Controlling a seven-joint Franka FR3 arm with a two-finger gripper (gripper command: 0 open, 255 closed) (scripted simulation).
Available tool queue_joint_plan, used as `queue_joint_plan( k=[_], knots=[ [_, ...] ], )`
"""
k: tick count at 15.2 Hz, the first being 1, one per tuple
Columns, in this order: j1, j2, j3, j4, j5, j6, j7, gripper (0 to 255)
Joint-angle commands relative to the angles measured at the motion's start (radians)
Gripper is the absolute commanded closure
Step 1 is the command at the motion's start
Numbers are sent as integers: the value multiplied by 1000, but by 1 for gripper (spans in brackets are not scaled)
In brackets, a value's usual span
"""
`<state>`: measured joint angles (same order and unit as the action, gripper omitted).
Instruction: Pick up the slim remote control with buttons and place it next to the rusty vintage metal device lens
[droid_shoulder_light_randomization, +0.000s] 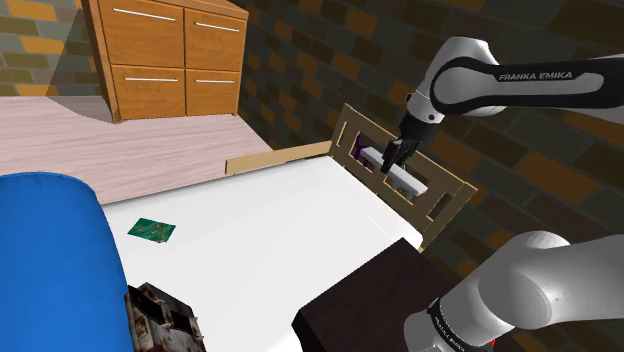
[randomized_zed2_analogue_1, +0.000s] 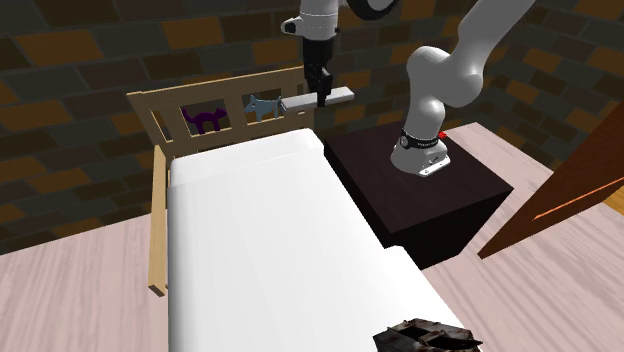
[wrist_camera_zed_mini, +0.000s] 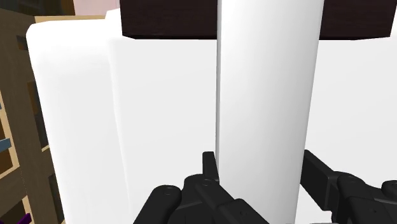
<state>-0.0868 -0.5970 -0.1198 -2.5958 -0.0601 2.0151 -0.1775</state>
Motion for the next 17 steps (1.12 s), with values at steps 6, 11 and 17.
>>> queue_joint_plan(
  k=[6, 11, 17],
  knots=[
    [86, -103, 144, -68, 87, -36, 169, 255],
    [160, -134, 254, -82, 165, -48, 297, 255],
    [243, -117, 390, -56, 255, -47, 452, 255]
  ],
)
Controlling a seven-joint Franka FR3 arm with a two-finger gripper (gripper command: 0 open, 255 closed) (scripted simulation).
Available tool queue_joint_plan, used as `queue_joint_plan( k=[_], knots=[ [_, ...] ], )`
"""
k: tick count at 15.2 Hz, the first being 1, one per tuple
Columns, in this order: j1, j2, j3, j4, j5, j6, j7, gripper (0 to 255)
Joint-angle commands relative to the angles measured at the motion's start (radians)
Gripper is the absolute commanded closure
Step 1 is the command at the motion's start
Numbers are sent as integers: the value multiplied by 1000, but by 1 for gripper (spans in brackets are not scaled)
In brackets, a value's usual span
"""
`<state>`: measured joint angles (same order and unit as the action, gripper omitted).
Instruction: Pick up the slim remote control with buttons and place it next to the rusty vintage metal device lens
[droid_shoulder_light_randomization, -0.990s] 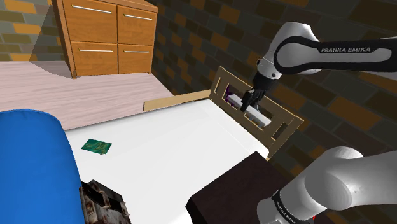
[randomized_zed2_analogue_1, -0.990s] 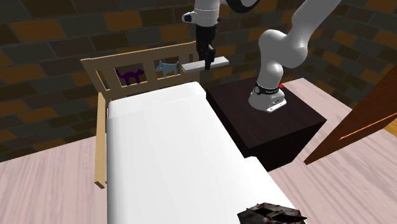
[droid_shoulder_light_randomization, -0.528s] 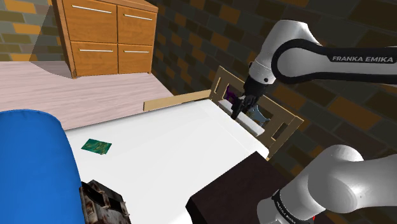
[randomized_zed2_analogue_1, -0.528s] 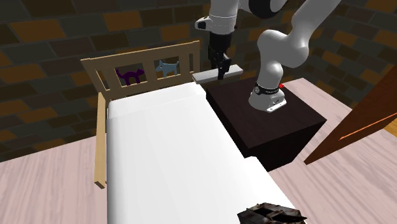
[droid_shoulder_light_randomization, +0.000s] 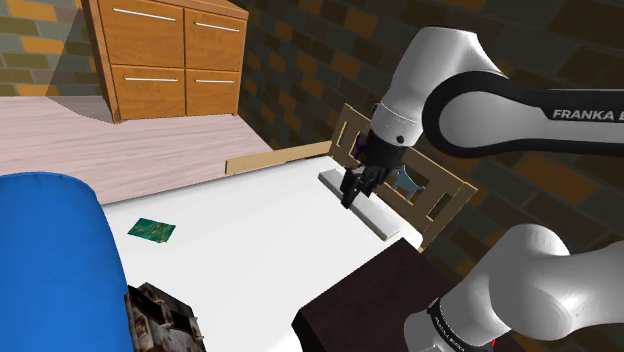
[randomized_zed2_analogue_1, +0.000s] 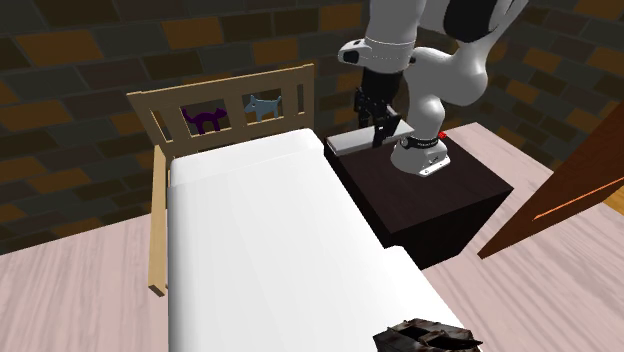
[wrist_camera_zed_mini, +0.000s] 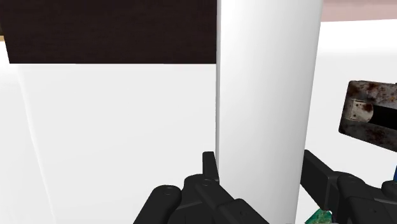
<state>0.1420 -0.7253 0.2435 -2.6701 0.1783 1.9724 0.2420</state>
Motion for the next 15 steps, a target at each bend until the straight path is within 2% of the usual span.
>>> queue_joint_plan(
  k=[1, 8, 15],
  knots=[
    [26, 19, 49, 27, 30, -3, 58, 255],
    [86, 113, 210, 121, 100, 18, 240, 255],
    [99, 261, 377, 266, 110, 47, 430, 255]
  ],
)
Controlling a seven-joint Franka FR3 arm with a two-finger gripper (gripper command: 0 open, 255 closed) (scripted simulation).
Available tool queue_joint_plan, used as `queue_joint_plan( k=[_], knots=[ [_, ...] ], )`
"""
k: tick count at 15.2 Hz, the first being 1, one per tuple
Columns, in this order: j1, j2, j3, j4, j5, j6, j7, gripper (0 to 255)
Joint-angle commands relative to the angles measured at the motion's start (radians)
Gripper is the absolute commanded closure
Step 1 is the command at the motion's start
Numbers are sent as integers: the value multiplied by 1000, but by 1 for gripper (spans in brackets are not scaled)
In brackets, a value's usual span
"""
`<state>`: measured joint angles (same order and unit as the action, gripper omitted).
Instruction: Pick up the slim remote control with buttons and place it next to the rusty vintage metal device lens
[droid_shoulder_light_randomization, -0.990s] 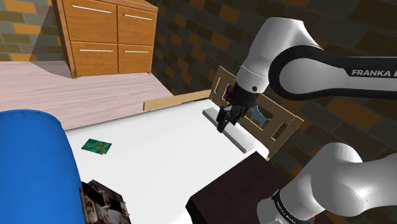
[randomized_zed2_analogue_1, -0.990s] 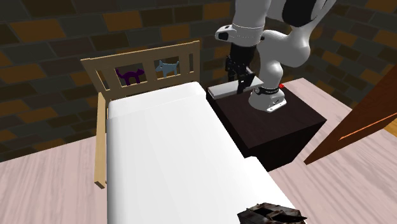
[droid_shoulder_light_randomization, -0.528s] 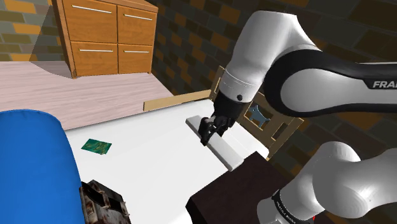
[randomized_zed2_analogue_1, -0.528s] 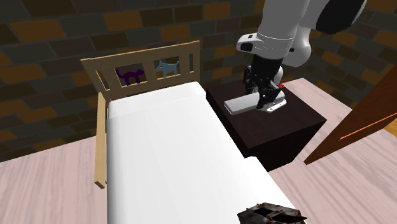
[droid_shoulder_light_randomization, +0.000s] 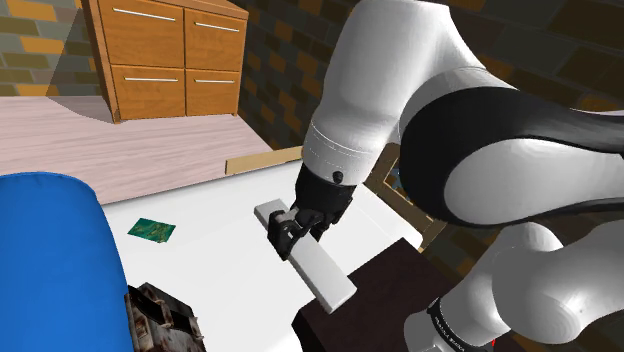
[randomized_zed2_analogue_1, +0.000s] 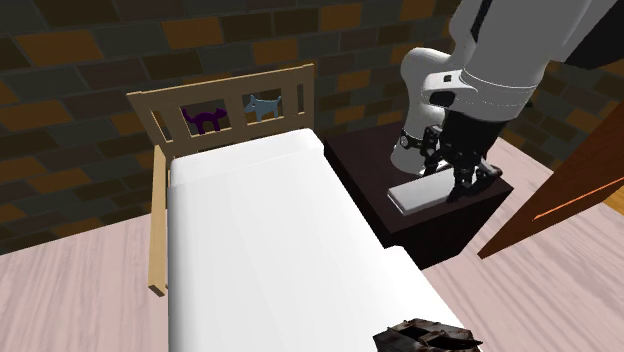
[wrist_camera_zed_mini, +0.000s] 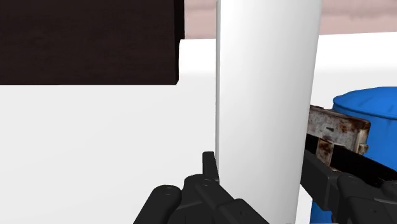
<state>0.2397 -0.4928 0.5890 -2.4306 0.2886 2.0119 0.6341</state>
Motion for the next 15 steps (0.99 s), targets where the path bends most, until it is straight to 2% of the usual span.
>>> queue_joint_plan(
  k=[1, 5, 15],
  knots=[
    [-1, 54, 57, 51, -6, 11, 67, 255],
    [-19, 174, 166, 164, -54, 26, 198, 255],
    [-31, 244, 210, 78, -81, 172, 225, 255]
  ],
)
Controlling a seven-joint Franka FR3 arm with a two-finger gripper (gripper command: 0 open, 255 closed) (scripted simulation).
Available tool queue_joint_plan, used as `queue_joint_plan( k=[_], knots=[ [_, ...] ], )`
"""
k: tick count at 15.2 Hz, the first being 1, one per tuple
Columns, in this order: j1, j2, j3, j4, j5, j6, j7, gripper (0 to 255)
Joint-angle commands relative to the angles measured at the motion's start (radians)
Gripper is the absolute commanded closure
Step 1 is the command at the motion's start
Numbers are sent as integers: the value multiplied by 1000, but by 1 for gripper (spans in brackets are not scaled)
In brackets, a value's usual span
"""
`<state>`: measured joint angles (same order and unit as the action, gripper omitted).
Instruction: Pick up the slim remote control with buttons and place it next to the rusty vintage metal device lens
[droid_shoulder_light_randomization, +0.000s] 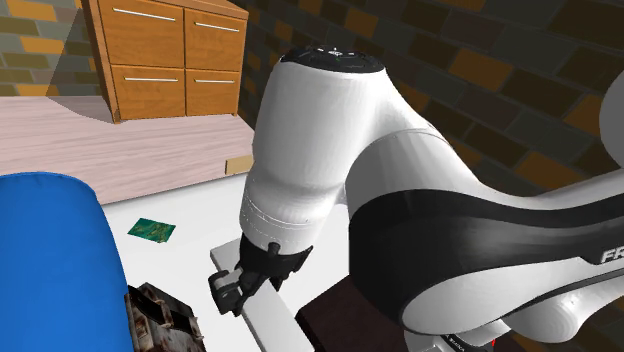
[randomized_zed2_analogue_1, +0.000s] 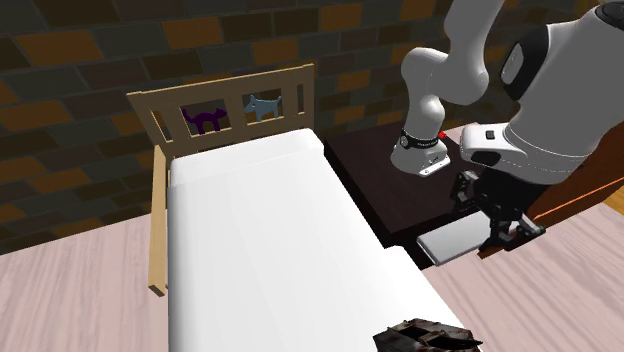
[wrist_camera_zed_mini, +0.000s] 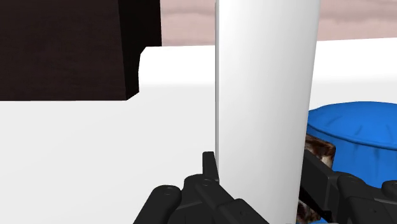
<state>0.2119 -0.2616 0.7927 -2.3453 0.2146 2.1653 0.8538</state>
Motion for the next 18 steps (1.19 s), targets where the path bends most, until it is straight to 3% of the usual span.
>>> queue_joint_plan(
  k=[1, 10, 18],
  knots=[
    [-5, 21, 12, -15, -11, 34, 10, 255],
    [-29, 119, 56, -74, -79, 172, 64, 255],
    [-52, 238, 83, -110, -200, 292, 155, 255]
  ],
)
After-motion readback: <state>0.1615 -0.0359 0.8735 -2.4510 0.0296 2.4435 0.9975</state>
